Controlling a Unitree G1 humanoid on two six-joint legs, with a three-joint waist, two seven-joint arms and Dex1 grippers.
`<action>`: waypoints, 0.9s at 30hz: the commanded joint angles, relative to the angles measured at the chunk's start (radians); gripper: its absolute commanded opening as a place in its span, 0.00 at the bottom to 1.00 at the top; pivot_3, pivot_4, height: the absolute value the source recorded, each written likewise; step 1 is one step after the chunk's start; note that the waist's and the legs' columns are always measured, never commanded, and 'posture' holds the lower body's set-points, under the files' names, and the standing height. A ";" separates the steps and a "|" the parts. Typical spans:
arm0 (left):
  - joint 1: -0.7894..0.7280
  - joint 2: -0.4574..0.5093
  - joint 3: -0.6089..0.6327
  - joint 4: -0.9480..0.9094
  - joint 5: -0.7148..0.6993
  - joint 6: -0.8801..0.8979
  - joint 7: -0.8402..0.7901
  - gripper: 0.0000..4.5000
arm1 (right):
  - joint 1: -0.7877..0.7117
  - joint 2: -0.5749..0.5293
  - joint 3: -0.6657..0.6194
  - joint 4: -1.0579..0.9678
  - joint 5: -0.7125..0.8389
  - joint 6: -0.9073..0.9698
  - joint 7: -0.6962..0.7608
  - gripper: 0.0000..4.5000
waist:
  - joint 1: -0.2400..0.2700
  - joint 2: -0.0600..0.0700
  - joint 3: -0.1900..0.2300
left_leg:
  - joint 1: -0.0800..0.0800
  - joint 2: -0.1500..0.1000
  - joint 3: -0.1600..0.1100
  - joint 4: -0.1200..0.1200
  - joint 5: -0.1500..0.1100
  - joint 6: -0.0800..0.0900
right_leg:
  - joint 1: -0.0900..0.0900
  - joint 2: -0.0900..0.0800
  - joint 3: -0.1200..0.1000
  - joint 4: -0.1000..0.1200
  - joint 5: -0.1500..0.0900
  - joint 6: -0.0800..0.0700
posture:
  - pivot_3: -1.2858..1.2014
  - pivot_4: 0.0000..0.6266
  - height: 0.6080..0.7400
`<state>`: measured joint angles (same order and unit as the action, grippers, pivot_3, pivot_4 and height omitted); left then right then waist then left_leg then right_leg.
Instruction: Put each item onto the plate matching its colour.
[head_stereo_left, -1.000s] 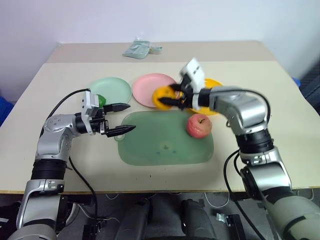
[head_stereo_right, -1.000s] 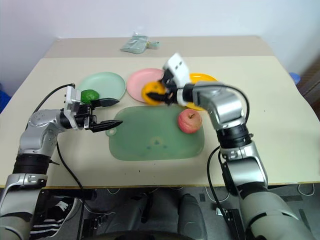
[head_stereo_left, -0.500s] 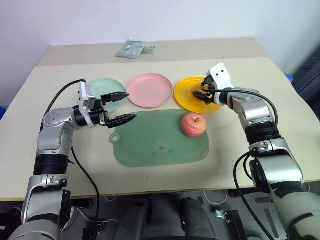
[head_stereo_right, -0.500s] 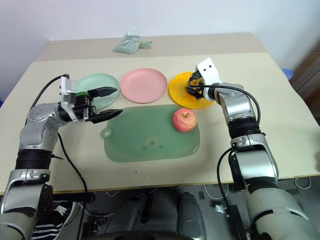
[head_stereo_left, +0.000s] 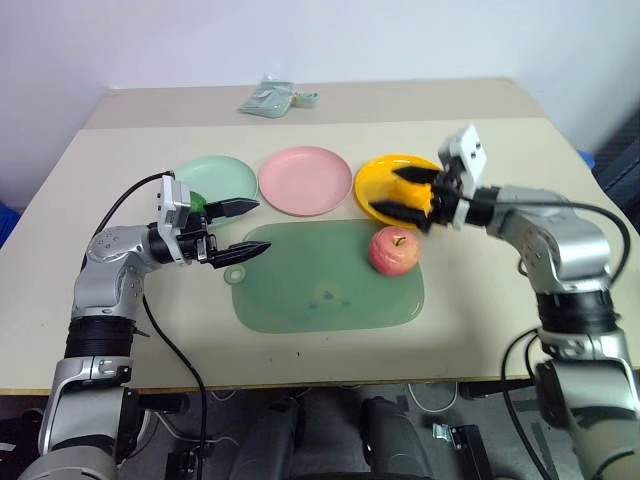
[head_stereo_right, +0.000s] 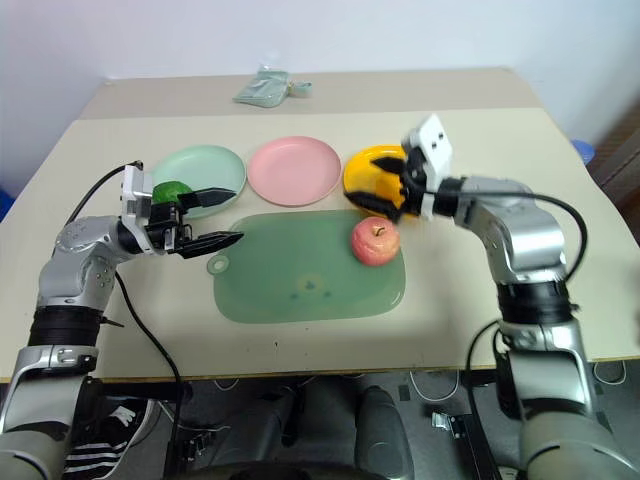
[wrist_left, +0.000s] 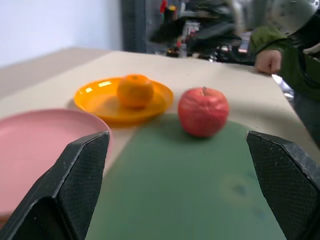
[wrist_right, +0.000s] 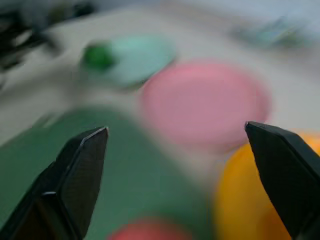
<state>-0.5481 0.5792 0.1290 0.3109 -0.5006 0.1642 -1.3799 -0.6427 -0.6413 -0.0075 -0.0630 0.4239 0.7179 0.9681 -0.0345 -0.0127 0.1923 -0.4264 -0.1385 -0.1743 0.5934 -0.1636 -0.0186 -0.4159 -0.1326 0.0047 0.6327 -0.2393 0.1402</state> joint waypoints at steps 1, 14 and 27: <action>-0.007 0.005 -0.008 -0.033 -0.018 0.014 -0.020 1.00 | 0.016 -0.045 0.028 -0.100 0.005 0.022 0.016 0.99 | -0.007 0.000 0.000 | 0.000 0.001 0.001 0.000 0.000 0.000 | 0.000 0.000 0.000 0.000 0.000 0.000 | 0.52 0.24 1.00; -0.022 -0.004 -0.029 -0.018 -0.010 0.014 -0.018 1.00 | 0.067 -0.047 0.142 0.049 -0.126 -0.062 -0.008 0.99 | -0.003 0.000 0.000 | 0.000 0.004 0.006 -0.001 0.000 0.000 | -0.002 0.003 0.005 -0.001 0.000 0.000 | 0.52 0.24 1.00; -0.023 -0.004 -0.021 -0.036 -0.010 0.015 0.009 1.00 | 0.019 0.001 0.072 0.019 -0.033 0.001 0.002 0.74 | -0.005 -0.001 0.000 | 0.000 0.005 0.006 0.000 0.000 0.000 | -0.002 0.004 0.006 -0.001 0.000 -0.001 | 0.52 0.24 1.00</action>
<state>-0.5529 0.5680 0.0927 0.3015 -0.5018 0.1877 -1.3757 -0.5855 -0.6539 0.1057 -0.0073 0.3488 0.7121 0.9727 -0.0394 -0.0134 0.1919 -0.4262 -0.1330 -0.1680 0.5930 -0.1640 -0.0182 -0.4182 -0.1287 0.0105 0.6320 -0.2391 0.1396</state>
